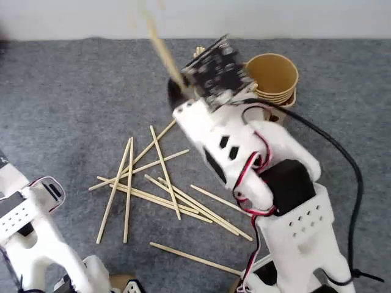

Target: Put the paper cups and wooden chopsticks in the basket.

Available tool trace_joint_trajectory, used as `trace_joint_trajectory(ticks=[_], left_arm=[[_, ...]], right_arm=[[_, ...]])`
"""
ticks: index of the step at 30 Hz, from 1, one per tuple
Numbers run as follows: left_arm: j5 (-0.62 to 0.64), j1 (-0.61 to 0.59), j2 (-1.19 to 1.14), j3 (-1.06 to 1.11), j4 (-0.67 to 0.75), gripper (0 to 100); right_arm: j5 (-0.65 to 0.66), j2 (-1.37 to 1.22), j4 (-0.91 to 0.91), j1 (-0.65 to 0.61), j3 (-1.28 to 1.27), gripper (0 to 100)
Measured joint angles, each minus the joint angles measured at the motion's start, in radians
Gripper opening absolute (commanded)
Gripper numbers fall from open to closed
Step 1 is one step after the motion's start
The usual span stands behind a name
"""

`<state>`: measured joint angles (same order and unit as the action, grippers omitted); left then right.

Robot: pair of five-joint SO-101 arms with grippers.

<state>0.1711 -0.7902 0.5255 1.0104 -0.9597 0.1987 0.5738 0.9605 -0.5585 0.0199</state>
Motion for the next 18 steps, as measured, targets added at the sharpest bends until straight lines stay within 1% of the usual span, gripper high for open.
trace_joint_trajectory(ticks=[6, 13, 15, 18], left_arm=[[0.000, 0.002, 0.000, 0.000, 0.000, 16], [0.000, 0.002, 0.000, 0.000, 0.000, 16], [0.000, 0.002, 0.000, 0.000, 0.000, 16], [0.000, 0.002, 0.000, 0.000, 0.000, 16]], right_arm=[[-0.014, 0.000, -0.321, 0.110, -0.183, 0.9], [-0.014, 0.000, -0.812, 0.212, -0.491, 0.9], [-0.014, 0.000, -0.893, 0.218, -0.555, 0.9], [-0.014, -0.002, -0.933, 0.212, -0.612, 0.9]])
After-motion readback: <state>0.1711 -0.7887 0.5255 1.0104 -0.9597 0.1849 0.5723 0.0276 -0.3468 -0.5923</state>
